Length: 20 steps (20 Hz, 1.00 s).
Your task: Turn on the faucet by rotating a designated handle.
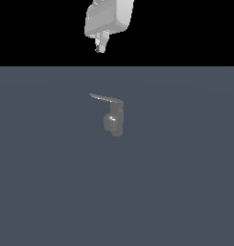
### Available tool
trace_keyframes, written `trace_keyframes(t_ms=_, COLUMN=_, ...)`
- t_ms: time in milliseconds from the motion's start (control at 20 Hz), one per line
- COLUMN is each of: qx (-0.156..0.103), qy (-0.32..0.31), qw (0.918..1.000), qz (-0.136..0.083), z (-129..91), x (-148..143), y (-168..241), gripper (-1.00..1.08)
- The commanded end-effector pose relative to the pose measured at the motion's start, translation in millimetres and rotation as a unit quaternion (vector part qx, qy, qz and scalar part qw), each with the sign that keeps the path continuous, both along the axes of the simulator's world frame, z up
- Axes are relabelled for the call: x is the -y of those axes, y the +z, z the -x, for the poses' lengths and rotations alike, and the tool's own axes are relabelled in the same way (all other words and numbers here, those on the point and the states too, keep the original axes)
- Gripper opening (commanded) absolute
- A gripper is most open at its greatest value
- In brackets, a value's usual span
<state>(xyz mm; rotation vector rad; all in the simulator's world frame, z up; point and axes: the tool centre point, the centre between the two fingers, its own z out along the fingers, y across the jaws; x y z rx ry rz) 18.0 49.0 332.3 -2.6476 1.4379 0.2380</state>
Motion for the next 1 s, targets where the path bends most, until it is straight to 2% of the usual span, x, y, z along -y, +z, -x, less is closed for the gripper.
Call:
trace_keyframes(t_ms=0, qx=-0.004, qy=-0.037, qw=0.9993, qz=0.008, z=-15.6, x=-3.6, y=-16.5, gripper=-1.0)
trace_keyframes(t_ms=350, qx=-0.009, qy=-0.134, qw=0.9903, qz=0.036, z=-54.8, x=-13.1, y=-64.6, gripper=-1.0)
trace_keyframes(t_ms=650, qx=-0.005, qy=-0.21, qw=0.9757, qz=0.063, z=-83.2, x=-21.6, y=-106.1, gripper=-1.0)
trace_keyframes(t_ms=950, qx=0.003, qy=-0.262, qw=0.9614, qz=0.084, z=-101.7, x=-28.6, y=-136.9, gripper=-1.0)
